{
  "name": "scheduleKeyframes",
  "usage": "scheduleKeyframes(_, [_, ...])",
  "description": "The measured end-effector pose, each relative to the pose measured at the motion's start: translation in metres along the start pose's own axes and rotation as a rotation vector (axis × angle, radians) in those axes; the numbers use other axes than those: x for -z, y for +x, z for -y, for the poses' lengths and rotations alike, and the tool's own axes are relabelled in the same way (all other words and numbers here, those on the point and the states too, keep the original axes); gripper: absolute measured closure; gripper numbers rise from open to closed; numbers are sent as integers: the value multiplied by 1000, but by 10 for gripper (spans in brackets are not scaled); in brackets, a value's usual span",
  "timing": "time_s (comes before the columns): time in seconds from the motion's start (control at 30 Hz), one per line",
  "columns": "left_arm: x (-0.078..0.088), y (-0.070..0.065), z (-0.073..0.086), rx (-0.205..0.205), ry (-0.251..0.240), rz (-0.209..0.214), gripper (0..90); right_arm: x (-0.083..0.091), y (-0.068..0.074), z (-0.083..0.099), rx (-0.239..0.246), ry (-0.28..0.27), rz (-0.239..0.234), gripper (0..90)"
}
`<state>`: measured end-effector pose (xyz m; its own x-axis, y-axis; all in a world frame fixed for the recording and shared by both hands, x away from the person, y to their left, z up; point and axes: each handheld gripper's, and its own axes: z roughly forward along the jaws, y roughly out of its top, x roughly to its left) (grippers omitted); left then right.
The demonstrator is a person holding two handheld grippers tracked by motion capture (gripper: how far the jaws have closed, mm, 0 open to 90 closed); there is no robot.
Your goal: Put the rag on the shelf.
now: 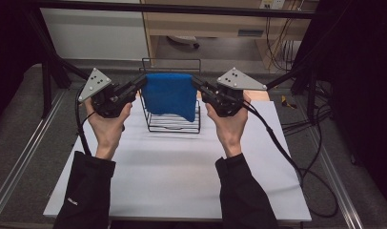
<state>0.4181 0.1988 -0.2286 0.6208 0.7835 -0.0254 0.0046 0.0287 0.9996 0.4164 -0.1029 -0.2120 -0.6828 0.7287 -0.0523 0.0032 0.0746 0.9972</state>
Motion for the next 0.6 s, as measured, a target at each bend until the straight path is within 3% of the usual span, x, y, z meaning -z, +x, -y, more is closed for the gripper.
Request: scheduleKeyframes(0.6, [-9, 5, -33, -32, -63, -15, 850, -9, -10, -30, 31, -29, 24, 870])
